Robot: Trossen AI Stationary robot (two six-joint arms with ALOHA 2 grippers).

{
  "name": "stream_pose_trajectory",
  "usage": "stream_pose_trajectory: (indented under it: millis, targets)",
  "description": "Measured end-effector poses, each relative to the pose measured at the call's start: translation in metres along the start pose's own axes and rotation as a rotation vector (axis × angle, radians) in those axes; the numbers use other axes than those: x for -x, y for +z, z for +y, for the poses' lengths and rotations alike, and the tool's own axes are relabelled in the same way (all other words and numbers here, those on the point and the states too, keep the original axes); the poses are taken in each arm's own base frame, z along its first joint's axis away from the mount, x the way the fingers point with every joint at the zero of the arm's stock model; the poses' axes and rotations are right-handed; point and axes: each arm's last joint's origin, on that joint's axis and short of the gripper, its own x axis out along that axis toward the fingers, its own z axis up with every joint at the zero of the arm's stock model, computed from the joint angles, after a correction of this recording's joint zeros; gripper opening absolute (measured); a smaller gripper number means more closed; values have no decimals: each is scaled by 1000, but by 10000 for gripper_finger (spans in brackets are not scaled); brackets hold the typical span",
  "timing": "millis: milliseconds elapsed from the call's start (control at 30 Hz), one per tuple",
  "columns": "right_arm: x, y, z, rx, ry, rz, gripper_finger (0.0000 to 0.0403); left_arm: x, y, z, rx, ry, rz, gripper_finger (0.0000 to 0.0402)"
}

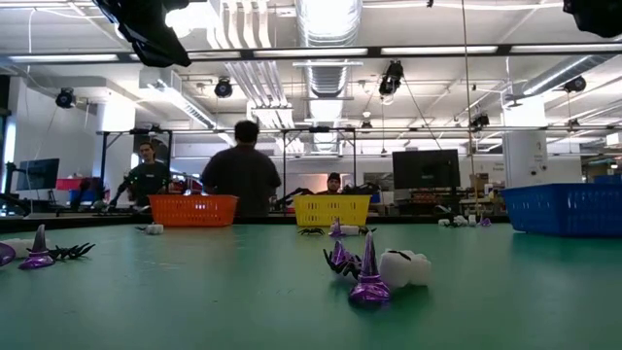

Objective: Sort Halloween decoration
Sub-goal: Put the white skeleton toy into the blue basket

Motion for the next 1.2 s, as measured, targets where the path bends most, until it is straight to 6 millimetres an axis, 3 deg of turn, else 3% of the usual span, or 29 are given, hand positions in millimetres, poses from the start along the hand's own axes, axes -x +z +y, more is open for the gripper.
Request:
stream_pose_trajectory:
  millis: [800,1200]
  targets:
    - [-60,-40,11,80,-218,105,173,0,-1,0,-21,-1,7,52]
    - [-79,-47,11,90,-245,93,173,0,-1,0,-19,-1,11,52]
